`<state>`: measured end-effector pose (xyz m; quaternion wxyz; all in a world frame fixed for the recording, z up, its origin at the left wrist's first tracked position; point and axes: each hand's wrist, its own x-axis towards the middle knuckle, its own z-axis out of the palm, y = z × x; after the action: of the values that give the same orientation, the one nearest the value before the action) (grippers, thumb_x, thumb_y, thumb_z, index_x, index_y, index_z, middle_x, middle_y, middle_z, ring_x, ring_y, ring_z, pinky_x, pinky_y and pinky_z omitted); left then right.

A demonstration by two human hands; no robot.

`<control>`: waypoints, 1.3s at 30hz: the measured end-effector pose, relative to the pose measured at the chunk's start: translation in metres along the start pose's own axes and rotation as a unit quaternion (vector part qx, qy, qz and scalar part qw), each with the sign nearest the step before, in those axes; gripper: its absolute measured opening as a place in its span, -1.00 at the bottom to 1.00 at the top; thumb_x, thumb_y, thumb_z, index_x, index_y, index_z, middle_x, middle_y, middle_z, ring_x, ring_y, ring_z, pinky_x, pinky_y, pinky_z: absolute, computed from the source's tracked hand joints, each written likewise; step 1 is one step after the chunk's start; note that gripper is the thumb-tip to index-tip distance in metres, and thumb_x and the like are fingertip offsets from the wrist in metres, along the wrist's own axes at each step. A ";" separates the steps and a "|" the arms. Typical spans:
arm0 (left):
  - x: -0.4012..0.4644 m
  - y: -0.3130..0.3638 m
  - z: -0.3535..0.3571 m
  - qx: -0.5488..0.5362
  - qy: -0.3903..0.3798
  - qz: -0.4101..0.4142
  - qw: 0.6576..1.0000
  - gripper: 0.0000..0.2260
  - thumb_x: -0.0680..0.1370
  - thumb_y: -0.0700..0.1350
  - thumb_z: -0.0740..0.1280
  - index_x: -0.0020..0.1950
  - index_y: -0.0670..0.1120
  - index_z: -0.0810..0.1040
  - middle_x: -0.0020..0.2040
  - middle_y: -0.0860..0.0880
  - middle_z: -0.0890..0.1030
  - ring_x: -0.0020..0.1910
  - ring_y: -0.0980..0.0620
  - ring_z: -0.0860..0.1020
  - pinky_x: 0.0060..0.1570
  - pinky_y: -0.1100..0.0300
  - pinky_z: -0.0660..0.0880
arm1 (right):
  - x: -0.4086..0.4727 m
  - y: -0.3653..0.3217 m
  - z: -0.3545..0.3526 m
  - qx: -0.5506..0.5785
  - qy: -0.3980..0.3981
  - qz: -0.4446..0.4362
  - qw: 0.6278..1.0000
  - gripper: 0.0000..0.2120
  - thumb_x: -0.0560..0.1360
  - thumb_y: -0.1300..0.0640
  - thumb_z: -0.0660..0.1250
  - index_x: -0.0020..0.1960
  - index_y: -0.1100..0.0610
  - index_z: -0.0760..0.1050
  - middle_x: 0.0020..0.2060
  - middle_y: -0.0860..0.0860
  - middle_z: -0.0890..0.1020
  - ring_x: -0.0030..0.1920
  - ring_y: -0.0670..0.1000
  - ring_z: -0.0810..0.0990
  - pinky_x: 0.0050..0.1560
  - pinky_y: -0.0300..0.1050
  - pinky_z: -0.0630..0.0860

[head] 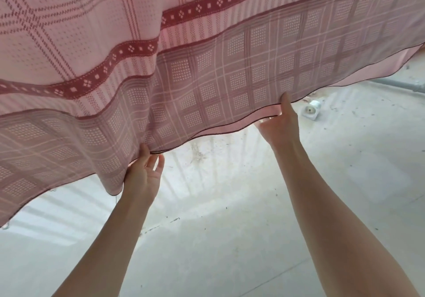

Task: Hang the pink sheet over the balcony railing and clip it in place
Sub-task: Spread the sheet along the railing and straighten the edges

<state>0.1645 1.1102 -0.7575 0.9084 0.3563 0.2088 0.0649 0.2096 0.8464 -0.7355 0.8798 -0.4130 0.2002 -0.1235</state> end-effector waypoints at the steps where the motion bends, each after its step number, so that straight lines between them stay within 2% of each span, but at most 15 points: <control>1: -0.001 0.001 0.001 0.001 0.001 0.000 1.000 -0.95 0.55 -0.19 0.29 -0.08 -0.05 0.47 -0.17 0.08 0.53 -0.15 0.17 0.49 -0.13 0.21 0.50 | 0.005 0.003 -0.004 0.067 -0.002 0.007 0.998 -0.45 0.41 0.16 0.31 0.39 0.06 0.31 -0.02 -0.12 0.63 -0.10 -0.16 0.60 -0.11 -0.41 0.50; 3: 0.000 0.005 0.004 -0.010 0.020 -0.002 1.000 -0.94 0.55 -0.15 0.30 -0.12 -0.06 0.48 -0.21 0.07 0.49 -0.19 0.16 0.47 -0.15 0.23 0.49 | 0.001 0.009 -0.009 0.090 -0.016 0.025 0.996 -0.57 0.52 0.08 0.23 0.36 0.19 0.36 0.15 0.09 0.59 0.14 0.01 0.57 0.18 -0.18 0.49; 4: 0.001 0.006 0.006 -0.029 0.022 -0.007 0.999 -0.91 0.55 -0.13 0.30 -0.16 -0.06 0.48 -0.26 0.08 0.46 -0.22 0.16 0.45 -0.16 0.24 0.48 | 0.000 0.012 -0.009 0.133 -0.029 0.029 0.990 -0.65 0.56 0.09 0.22 0.29 0.21 0.43 0.16 0.11 0.58 0.18 0.07 0.55 0.24 -0.07 0.46; 6: 0.001 0.005 0.009 -0.055 0.024 -0.021 0.998 -0.89 0.55 -0.12 0.31 -0.18 -0.06 0.48 -0.28 0.09 0.45 -0.22 0.16 0.45 -0.16 0.24 0.48 | -0.002 0.016 -0.012 0.250 -0.007 0.049 0.967 -0.84 0.56 0.16 0.23 0.09 0.18 0.51 -0.03 0.03 0.60 0.04 0.03 0.59 0.09 -0.06 0.53; 8: 0.001 0.002 0.010 -0.065 0.027 -0.034 0.997 -0.91 0.54 -0.13 0.31 -0.16 -0.06 0.50 -0.22 0.08 0.48 -0.15 0.15 0.47 -0.15 0.22 0.48 | -0.004 0.019 -0.013 0.258 0.000 0.039 0.965 -0.92 0.57 0.20 0.22 -0.02 0.17 0.48 -0.17 0.00 0.54 -0.07 -0.01 0.57 -0.07 -0.10 0.55; 11: 0.001 -0.004 0.012 -0.065 0.023 -0.047 0.997 -0.95 0.53 -0.14 0.33 -0.13 -0.06 0.51 -0.19 0.08 0.52 -0.12 0.13 0.49 -0.14 0.21 0.49 | -0.005 0.021 -0.021 0.301 0.009 0.032 0.953 -0.90 0.58 0.24 0.18 -0.06 0.19 0.46 -0.19 0.03 0.54 -0.14 -0.03 0.58 -0.10 -0.11 0.54; 14: 0.003 -0.011 0.012 -0.053 0.023 -0.051 0.997 -0.97 0.53 -0.16 0.33 -0.11 -0.06 0.53 -0.16 0.06 0.54 -0.11 0.12 0.50 -0.18 0.22 0.50 | -0.002 0.020 -0.030 0.328 -0.005 0.023 0.944 -0.84 0.59 0.27 0.16 -0.12 0.21 0.47 -0.36 0.00 0.57 -0.36 -0.08 0.56 -0.22 -0.19 0.57; 17: 0.004 -0.017 0.012 -0.047 0.019 -0.063 0.997 -0.98 0.53 -0.17 0.33 -0.09 -0.06 0.53 -0.14 0.06 0.55 -0.08 0.13 0.50 -0.22 0.23 0.51 | 0.001 0.016 -0.039 0.336 -0.005 0.020 0.942 -0.84 0.59 0.28 0.15 -0.06 0.27 0.49 -0.34 0.04 0.66 -0.27 -0.05 0.65 -0.05 -0.16 0.58; 21: 0.006 -0.018 0.019 -0.040 0.029 -0.057 0.997 -0.95 0.53 -0.16 0.33 -0.03 -0.09 0.51 -0.11 0.04 0.55 -0.06 0.13 0.50 -0.17 0.25 0.50 | 0.000 0.007 -0.037 0.315 0.042 0.020 0.948 -0.85 0.58 0.29 0.18 -0.14 0.25 0.46 -0.35 0.04 0.57 -0.37 -0.09 0.61 -0.25 -0.23 0.61; 23: 0.005 -0.019 0.024 -0.054 0.028 -0.057 0.997 -0.96 0.54 -0.13 0.32 -0.03 -0.07 0.51 -0.11 0.06 0.55 -0.04 0.12 0.50 -0.12 0.23 0.49 | -0.003 0.002 -0.034 0.316 0.058 0.020 0.947 -0.90 0.56 0.32 0.21 -0.12 0.26 0.46 -0.27 0.05 0.56 -0.30 -0.08 0.62 -0.22 -0.22 0.59; 25: 0.000 -0.025 0.027 -0.078 -0.003 -0.077 0.994 -0.92 0.54 -0.07 0.31 -0.02 -0.05 0.51 -0.06 0.08 0.57 0.05 0.13 0.50 0.05 0.17 0.46 | -0.007 0.001 -0.034 0.314 0.058 0.024 0.947 -0.94 0.54 0.35 0.22 -0.06 0.27 0.47 -0.17 0.07 0.60 -0.15 -0.04 0.61 -0.12 -0.20 0.56; 28: -0.016 -0.048 0.040 -0.070 -0.109 -0.134 0.982 -0.77 0.47 0.00 0.32 0.10 -0.01 0.47 0.19 0.07 0.53 0.20 0.12 0.48 0.25 0.03 0.37 | -0.013 0.002 -0.033 0.297 0.047 0.032 0.953 -0.91 0.53 0.37 0.23 -0.01 0.29 0.48 -0.11 0.08 0.61 -0.08 -0.03 0.59 -0.11 -0.21 0.58; 33: -0.037 -0.101 0.086 0.015 -0.206 -0.184 0.961 -0.55 0.41 -0.04 0.33 0.30 0.03 0.40 0.32 0.06 0.46 0.31 0.01 0.42 0.30 -0.01 0.35 | -0.015 0.003 -0.029 0.283 0.038 0.059 0.957 -0.92 0.52 0.38 0.23 -0.02 0.31 0.49 -0.14 0.11 0.62 -0.12 -0.01 0.61 -0.23 -0.24 0.62; 37: -0.032 -0.127 0.113 0.081 -0.214 -0.209 0.951 -0.40 0.49 -0.05 0.32 0.48 0.02 0.18 0.37 0.06 0.35 0.42 -0.02 0.28 0.31 0.04 0.29 | -0.017 0.003 -0.034 0.269 0.017 0.082 0.959 -0.91 0.50 0.36 0.27 -0.01 0.31 0.52 -0.23 0.09 0.70 -0.16 -0.03 0.67 -0.20 -0.21 0.60; 39: -0.029 -0.135 0.120 0.165 -0.244 -0.209 0.932 -0.40 0.42 0.06 0.34 0.43 0.01 0.28 0.38 0.10 0.36 0.40 0.04 0.29 0.25 0.09 0.28 | -0.016 0.000 -0.039 0.241 0.029 0.085 0.966 -0.91 0.47 0.37 0.30 -0.03 0.31 0.54 -0.22 0.09 0.70 -0.17 -0.04 0.68 -0.15 -0.20 0.57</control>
<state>0.1850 0.9282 -0.7595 0.8530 0.4540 0.0576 -0.2507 0.1779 0.8261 -0.7543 0.9544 -0.1662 0.2245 -0.1051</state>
